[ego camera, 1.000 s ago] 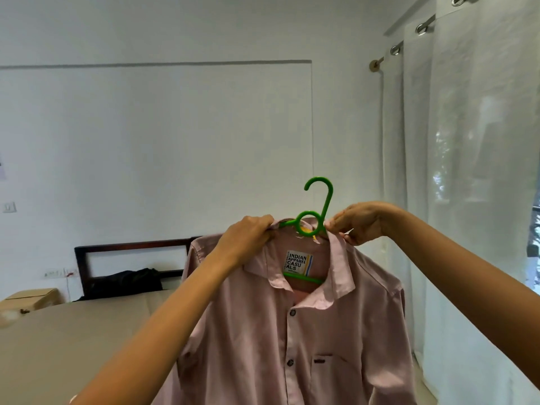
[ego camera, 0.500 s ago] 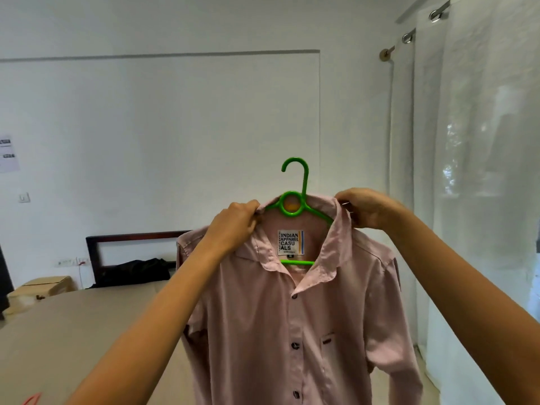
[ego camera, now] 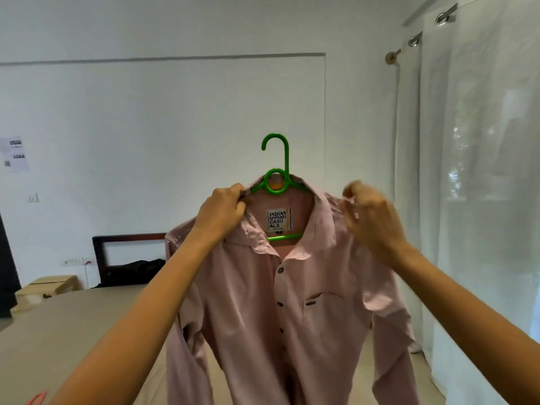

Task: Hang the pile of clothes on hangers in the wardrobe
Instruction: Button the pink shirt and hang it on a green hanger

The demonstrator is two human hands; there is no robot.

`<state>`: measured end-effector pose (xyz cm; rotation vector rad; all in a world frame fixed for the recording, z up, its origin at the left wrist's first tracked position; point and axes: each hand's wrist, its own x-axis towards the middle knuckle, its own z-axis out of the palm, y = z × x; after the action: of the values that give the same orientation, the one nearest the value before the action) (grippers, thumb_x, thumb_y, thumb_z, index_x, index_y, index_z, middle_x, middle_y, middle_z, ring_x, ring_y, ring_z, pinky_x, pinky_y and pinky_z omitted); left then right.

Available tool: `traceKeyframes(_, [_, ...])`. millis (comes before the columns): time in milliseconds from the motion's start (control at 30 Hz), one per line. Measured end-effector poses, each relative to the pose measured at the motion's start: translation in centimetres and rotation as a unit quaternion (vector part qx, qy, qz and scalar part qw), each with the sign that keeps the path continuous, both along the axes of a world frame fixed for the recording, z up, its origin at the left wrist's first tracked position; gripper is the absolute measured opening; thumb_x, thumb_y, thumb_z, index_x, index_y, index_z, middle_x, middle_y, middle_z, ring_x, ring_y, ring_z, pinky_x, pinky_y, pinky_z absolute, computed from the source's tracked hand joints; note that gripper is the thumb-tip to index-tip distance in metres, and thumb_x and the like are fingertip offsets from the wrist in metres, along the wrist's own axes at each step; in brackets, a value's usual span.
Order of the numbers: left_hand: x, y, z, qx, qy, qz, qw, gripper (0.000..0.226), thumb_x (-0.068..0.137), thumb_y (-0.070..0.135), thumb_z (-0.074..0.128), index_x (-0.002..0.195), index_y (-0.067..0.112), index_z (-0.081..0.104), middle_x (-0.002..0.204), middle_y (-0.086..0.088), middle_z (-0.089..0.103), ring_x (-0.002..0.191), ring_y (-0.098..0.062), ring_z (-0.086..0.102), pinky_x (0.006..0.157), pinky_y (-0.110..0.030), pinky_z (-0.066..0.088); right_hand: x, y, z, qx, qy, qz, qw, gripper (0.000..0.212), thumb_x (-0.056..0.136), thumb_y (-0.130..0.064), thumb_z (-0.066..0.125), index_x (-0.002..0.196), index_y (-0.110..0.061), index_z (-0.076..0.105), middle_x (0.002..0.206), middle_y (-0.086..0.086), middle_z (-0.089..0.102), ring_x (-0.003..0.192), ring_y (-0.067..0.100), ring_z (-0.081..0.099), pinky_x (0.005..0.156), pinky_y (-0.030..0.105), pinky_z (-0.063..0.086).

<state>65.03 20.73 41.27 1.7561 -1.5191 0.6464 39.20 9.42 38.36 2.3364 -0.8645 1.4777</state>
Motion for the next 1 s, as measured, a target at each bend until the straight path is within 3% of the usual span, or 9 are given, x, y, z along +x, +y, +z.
traceKeyframes(67, [0.5, 0.2, 0.4, -0.017, -0.006, -0.003, 1.0, 0.017, 0.091, 0.017, 0.054, 0.102, 0.005, 0.06, 0.092, -0.022, 0.066, 0.084, -0.04, 0.061, 0.068, -0.041, 0.047, -0.6, -2.6, 1.8, -0.036, 0.053, -0.012, 0.998, 0.026, 0.084, -0.017, 0.067, 0.107, -0.006, 0.061, 0.107, 0.014, 0.062, 0.099, 0.032, 0.056, 0.085, 0.043, 0.046])
traceKeyframes(233, [0.6, 0.5, 0.9, -0.072, -0.037, -0.002, 0.997, 0.012, 0.091, 0.011, 0.054, 0.098, 0.002, 0.058, 0.088, -0.024, 0.065, 0.08, -0.041, 0.06, 0.063, -0.039, 0.042, 0.7, -5.0, 2.4, 0.054, 0.024, 0.151, 0.987, 0.013, 0.085, 0.004, 0.06, 0.092, -0.006, 0.063, 0.079, -0.002, 0.064, 0.073, 0.023, 0.062, 0.072, 0.019, 0.049])
traceKeyframes(300, [1.1, 0.8, 0.9, -0.096, -0.041, -0.002, 0.994, 0.01, 0.09, 0.009, 0.054, 0.096, 0.002, 0.058, 0.087, -0.023, 0.065, 0.079, -0.041, 0.06, 0.064, -0.04, 0.043, 0.8, -4.9, 2.5, 0.114, -0.032, 0.2, 0.973, 0.01, 0.085, -0.001, 0.063, 0.089, -0.009, 0.067, 0.076, 0.001, 0.068, 0.072, 0.025, 0.064, 0.07, 0.021, 0.047])
traceKeyframes(433, [2.5, 1.2, 0.9, -0.103, -0.065, -0.025, 0.992, 0.005, 0.088, 0.008, 0.055, 0.089, 0.003, 0.057, 0.081, -0.018, 0.065, 0.074, -0.038, 0.06, 0.064, -0.041, 0.046, 1.1, -4.3, 3.3, 0.353, -0.102, 0.273, 0.889, 0.011, 0.084, -0.009, 0.068, 0.074, -0.014, 0.071, 0.065, -0.003, 0.068, 0.062, 0.01, 0.06, 0.062, 0.023, 0.047])
traceKeyframes(567, [2.8, 1.8, 1.0, -0.096, -0.098, -0.068, 0.988, 0.001, 0.088, 0.003, 0.057, 0.087, 0.002, 0.056, 0.076, -0.013, 0.062, 0.067, -0.03, 0.057, 0.06, -0.028, 0.034, 0.7, -4.3, 5.7, 0.544, -0.096, 0.241, 0.798, 0.018, 0.086, -0.002, 0.06, 0.071, -0.01, 0.066, 0.057, 0.0, 0.064, 0.058, 0.013, 0.057, 0.052, 0.019, 0.048])
traceKeyframes(633, [2.7, 1.9, 1.1, -0.098, -0.112, -0.081, 0.985, 0.001, 0.088, 0.002, 0.057, 0.087, 0.001, 0.057, 0.076, -0.013, 0.062, 0.066, -0.028, 0.056, 0.06, -0.024, 0.031, 1.0, -4.2, 6.0, 0.506, -0.085, 0.21, 0.832, 0.017, 0.085, -0.001, 0.06, 0.072, -0.01, 0.067, 0.061, 0.003, 0.064, 0.058, 0.014, 0.057, 0.055, 0.021, 0.049])
traceKeyframes(767, [2.9, 1.4, 1.0, -0.103, -0.11, -0.053, 0.987, 0.004, 0.088, 0.003, 0.056, 0.09, 0.0, 0.059, 0.082, -0.019, 0.066, 0.072, -0.037, 0.06, 0.062, -0.034, 0.041, 1.8, -2.6, 4.3, 0.251, 0.073, 0.081, 0.962, 0.014, 0.089, -0.012, 0.058, 0.086, -0.014, 0.071, 0.081, 0.002, 0.066, 0.073, 0.014, 0.057, 0.066, 0.024, 0.041])
traceKeyframes(900, [4.1, 1.5, 1.1, -0.11, -0.079, -0.013, 0.991, 0.009, 0.087, 0.004, 0.056, 0.093, 0.001, 0.062, 0.088, -0.021, 0.068, 0.08, -0.04, 0.062, 0.064, -0.038, 0.044, -1.3, -2.3, 2.4, 0.306, -0.041, 0.208, 0.928, 0.02, 0.08, -0.03, 0.072, 0.095, -0.016, 0.069, 0.09, 0.002, 0.068, 0.079, 0.015, 0.063, 0.072, 0.026, 0.05])
traceKeyframes(1000, [5.0, 1.8, 1.6, -0.112, -0.074, -0.009, 0.991, 0.008, 0.087, 0.005, 0.056, 0.092, 0.002, 0.061, 0.087, -0.021, 0.068, 0.079, -0.039, 0.062, 0.065, -0.041, 0.046, -2.9, -2.5, -0.2, 0.302, -0.079, 0.215, 0.925, 0.026, 0.071, -0.022, 0.08, 0.093, -0.013, 0.069, 0.085, 0.007, 0.069, 0.077, 0.019, 0.067, 0.069, 0.027, 0.057])
